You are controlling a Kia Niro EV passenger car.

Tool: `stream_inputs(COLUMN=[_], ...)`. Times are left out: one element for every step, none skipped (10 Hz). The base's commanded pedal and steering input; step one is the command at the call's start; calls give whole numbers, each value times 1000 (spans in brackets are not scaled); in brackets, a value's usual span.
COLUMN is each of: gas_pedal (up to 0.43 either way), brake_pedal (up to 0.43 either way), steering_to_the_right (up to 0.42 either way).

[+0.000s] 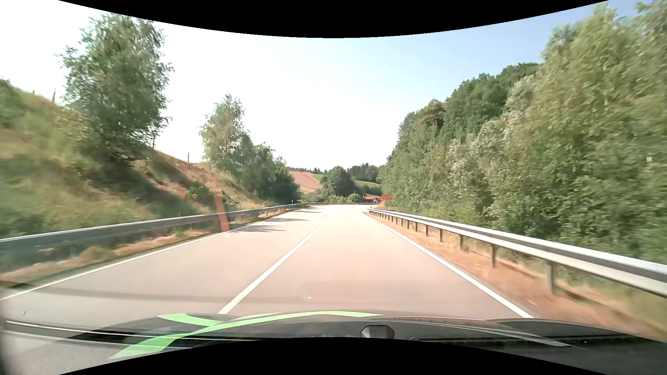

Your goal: Follow the waypoints while adhering to traffic rules and regulations

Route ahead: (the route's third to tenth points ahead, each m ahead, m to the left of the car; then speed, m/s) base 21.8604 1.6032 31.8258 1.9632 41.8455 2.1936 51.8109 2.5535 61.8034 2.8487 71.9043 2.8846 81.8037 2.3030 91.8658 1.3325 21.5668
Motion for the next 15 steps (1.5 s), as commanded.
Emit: stream_inputs(gas_pedal=[0,0,0,0,0,0,0,0,0,0,0,0,0,0,8], brake_pedal=[0,0,0,0,0,0,0,0,0,0,0,0,0,0,0], steering_to_the_right=[-6,-6,-6,-5,-3,-1,-1,-1,-1,0,3,4,4,4,4])
